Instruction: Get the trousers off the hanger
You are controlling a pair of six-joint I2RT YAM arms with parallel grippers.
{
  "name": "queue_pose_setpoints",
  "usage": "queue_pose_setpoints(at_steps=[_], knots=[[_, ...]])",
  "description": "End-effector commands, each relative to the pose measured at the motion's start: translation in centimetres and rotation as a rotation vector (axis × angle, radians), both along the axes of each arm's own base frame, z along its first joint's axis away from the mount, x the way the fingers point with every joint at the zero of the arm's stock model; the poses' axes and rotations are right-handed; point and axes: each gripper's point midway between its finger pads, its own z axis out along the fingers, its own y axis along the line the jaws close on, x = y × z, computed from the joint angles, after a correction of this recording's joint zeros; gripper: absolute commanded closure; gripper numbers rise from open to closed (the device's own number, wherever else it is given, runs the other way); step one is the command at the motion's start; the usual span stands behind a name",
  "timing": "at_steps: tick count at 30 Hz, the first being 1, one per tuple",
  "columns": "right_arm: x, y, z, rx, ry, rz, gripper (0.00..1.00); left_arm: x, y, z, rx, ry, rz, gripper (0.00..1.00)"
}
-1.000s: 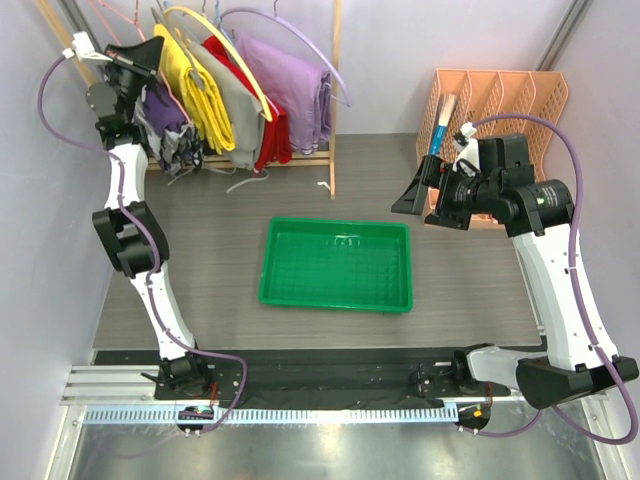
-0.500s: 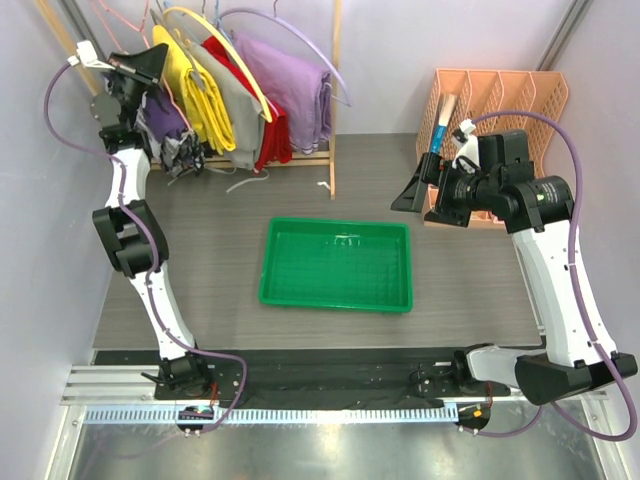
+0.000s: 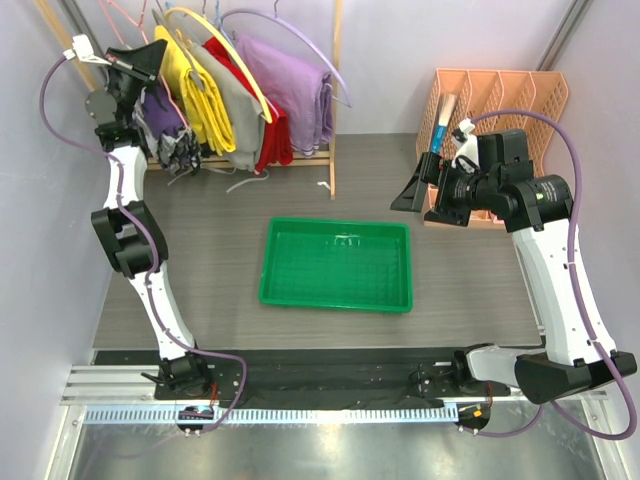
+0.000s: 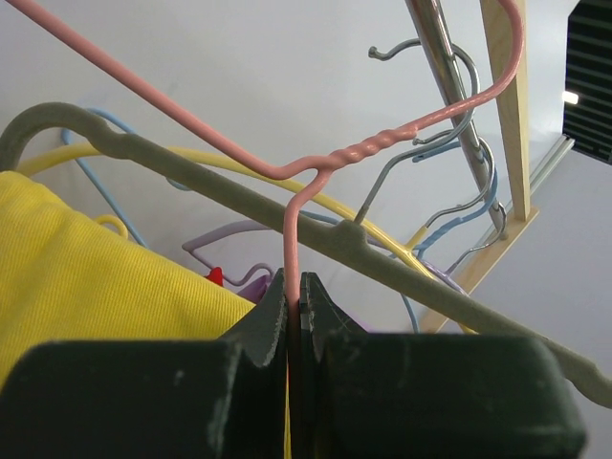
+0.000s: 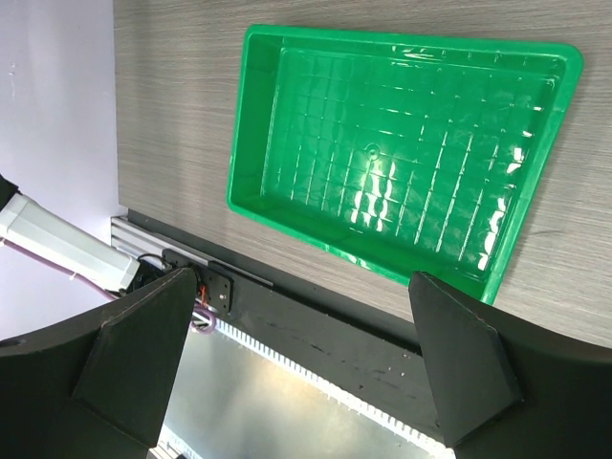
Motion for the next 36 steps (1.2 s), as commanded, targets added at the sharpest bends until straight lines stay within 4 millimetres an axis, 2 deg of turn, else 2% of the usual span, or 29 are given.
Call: queue_pose_setpoints(at_steps=[1, 9, 16, 17, 18, 19, 20, 21, 22, 24, 25, 26, 32, 35, 36], knots=[[-0.5, 0.3, 1.3, 0.012, -0.034, 0.029, 0.00, -12.2, -3.5, 14.0, 0.183, -0.506, 0.013, 1.00], [-0.4, 0.3, 0.9, 0.007, -0.018, 0.031, 0.00, -14.9, -4.3, 15.1, 0.213, -0.587, -0.019, 1.00], [-0.2, 0.3, 0.8, -0.001, -0.013, 0.033, 0.00, -16.2, -4.6, 15.6, 0.228, -0.596, -0.019, 1.00], [-0.2, 0.3, 0.8, -0.002, -0.014, 0.037, 0.00, -15.9, -4.4, 15.2, 0.220, -0.577, -0.017, 1.00], [-0.2, 0.3, 0.8, -0.003, -0.013, 0.035, 0.01, -17.0, -4.7, 15.9, 0.219, -0.581, -0.015, 1.00], [-0.1, 0.3, 0.7, -0.006, -0.014, 0.037, 0.00, -17.2, -4.6, 16.1, 0.204, -0.570, -0.006, 1.00], [0.0, 0.2, 0.7, -0.008, -0.016, 0.034, 0.00, -16.2, -4.1, 14.7, 0.183, -0.508, 0.009, 1.00], [0.0, 0.2, 0.7, -0.012, -0.017, 0.036, 0.00, -18.3, -4.7, 16.1, 0.184, -0.528, 0.019, 1.00], [0.1, 0.2, 0.7, -0.015, -0.021, 0.037, 0.00, -17.3, -3.9, 14.7, 0.138, -0.468, 0.042, 1.00], [0.2, 0.1, 0.8, -0.019, -0.026, 0.039, 0.00, -18.3, -4.0, 14.6, 0.121, -0.437, 0.056, 1.00], [0.2, 0.1, 0.8, -0.020, -0.029, 0.041, 0.00, -20.0, -4.6, 15.6, 0.119, -0.443, 0.055, 1.00], [0.3, 0.1, 0.7, -0.024, -0.031, 0.045, 0.00, -19.2, -4.3, 14.3, 0.093, -0.368, 0.056, 1.00], [0.8, 0.5, 0.3, -0.021, -0.039, 0.068, 0.00, -22.2, -5.2, 12.4, 0.081, -0.184, 0.095, 1.00], [0.8, 1.0, 0.1, -0.023, -0.041, 0.083, 0.00, -22.9, -5.0, 10.6, 0.105, -0.043, 0.173, 1.00], [0.7, 1.2, 0.1, -0.021, -0.040, 0.088, 0.00, -22.8, -4.3, 10.1, 0.101, -0.016, 0.227, 1.00]])
